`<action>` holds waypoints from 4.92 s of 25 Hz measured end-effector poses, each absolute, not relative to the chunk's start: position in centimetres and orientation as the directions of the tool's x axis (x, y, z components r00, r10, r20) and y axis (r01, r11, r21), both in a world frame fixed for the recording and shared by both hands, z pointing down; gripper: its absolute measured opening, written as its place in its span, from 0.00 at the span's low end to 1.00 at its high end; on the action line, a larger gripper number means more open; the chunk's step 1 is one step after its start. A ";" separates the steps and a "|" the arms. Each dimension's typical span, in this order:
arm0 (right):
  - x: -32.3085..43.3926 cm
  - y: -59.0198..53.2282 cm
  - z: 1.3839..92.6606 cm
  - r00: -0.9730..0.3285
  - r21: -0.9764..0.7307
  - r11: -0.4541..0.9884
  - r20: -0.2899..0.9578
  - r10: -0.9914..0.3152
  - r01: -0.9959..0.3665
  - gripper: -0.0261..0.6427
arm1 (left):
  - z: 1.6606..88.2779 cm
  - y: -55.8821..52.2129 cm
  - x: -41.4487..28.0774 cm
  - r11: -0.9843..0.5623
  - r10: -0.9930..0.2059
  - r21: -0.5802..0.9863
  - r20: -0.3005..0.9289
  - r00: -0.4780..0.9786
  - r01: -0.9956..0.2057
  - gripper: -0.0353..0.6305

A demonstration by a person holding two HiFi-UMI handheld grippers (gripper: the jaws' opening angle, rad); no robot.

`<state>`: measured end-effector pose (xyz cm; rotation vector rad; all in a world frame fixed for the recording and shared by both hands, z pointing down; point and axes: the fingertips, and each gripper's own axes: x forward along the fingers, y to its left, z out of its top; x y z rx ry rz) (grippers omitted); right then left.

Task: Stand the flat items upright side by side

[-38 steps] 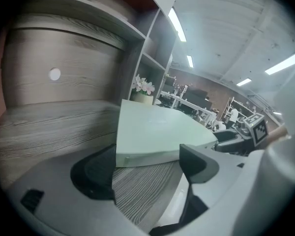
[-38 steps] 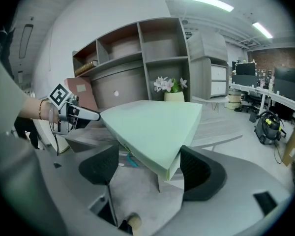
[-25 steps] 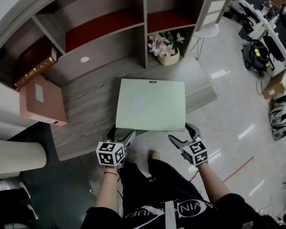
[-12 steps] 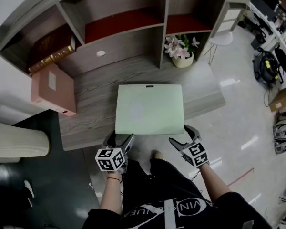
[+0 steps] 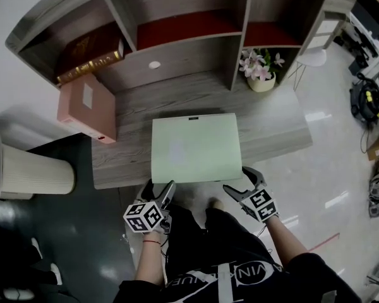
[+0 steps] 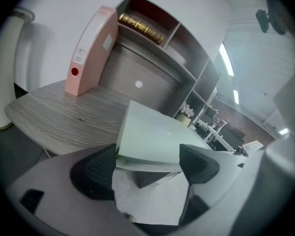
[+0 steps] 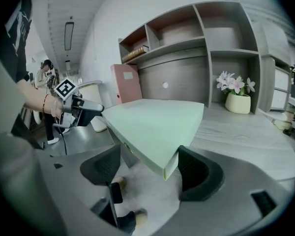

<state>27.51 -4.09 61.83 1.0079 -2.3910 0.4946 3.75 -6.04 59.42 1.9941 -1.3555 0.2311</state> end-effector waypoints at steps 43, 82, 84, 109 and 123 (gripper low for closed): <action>19.8 -1.9 60.0 -0.798 -0.192 0.869 0.520 -0.304 -0.456 0.53 | 64.3 -6.4 7.7 0.134 -0.940 0.991 0.126 0.316 0.003 0.53; 17.4 1.3 61.3 -0.694 0.198 0.954 0.655 -0.301 -0.227 0.73 | 62.8 -4.6 3.9 0.120 -0.972 0.993 0.116 0.204 0.004 0.56; 17.4 1.3 60.8 -0.706 0.173 0.959 0.649 -0.284 -0.226 0.73 | 61.6 -4.5 3.9 0.113 -0.969 0.993 0.118 0.217 -0.038 0.53; 5.0 -5.0 55.1 -0.798 0.105 0.945 0.513 -0.317 -0.308 0.64 | 46.5 -9.2 -2.5 0.026 -0.975 0.613 0.191 0.115 -0.790 0.48; -3.9 -8.0 54.7 -0.828 0.057 0.955 0.485 -0.282 -0.292 0.64 | 43.5 -11.9 -8.3 0.017 -0.978 0.340 0.203 0.055 -0.940 0.49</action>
